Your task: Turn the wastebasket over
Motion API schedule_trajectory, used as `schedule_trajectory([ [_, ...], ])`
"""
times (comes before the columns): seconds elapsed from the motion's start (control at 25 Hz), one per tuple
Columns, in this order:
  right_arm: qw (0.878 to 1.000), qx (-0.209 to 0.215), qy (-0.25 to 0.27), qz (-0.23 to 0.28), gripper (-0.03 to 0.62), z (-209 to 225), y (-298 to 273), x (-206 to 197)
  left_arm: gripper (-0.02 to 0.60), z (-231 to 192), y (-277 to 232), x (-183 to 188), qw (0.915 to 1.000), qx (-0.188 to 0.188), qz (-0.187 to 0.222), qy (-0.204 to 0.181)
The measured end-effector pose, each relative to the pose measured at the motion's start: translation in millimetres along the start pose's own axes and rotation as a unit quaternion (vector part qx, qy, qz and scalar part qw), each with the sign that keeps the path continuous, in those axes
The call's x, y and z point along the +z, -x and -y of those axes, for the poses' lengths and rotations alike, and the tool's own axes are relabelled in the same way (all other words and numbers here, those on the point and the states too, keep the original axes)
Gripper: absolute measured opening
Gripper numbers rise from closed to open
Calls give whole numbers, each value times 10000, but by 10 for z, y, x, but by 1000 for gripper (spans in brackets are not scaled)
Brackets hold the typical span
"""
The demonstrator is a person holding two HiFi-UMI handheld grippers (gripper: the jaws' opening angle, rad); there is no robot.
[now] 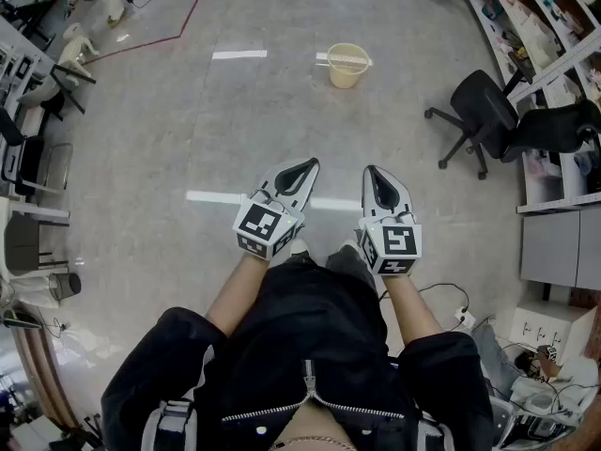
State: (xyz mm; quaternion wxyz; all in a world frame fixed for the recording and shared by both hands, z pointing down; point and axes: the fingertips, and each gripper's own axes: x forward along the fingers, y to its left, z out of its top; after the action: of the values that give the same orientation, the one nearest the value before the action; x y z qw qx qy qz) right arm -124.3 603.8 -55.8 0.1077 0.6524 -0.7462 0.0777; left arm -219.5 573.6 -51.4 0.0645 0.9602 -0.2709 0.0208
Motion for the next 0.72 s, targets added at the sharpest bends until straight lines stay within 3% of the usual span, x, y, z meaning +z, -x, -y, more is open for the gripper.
schedule_trajectory([
  [0.32, 9992, 152, -234, 292, 11, -57, -23, 100, 5, -50, 7, 8, 10000, -28, -38, 25],
  [0.72, 9991, 109, -320, 238, 11, 8, -62, 20, 5, -35, -91, -73, 9998, -141, -159, 48],
])
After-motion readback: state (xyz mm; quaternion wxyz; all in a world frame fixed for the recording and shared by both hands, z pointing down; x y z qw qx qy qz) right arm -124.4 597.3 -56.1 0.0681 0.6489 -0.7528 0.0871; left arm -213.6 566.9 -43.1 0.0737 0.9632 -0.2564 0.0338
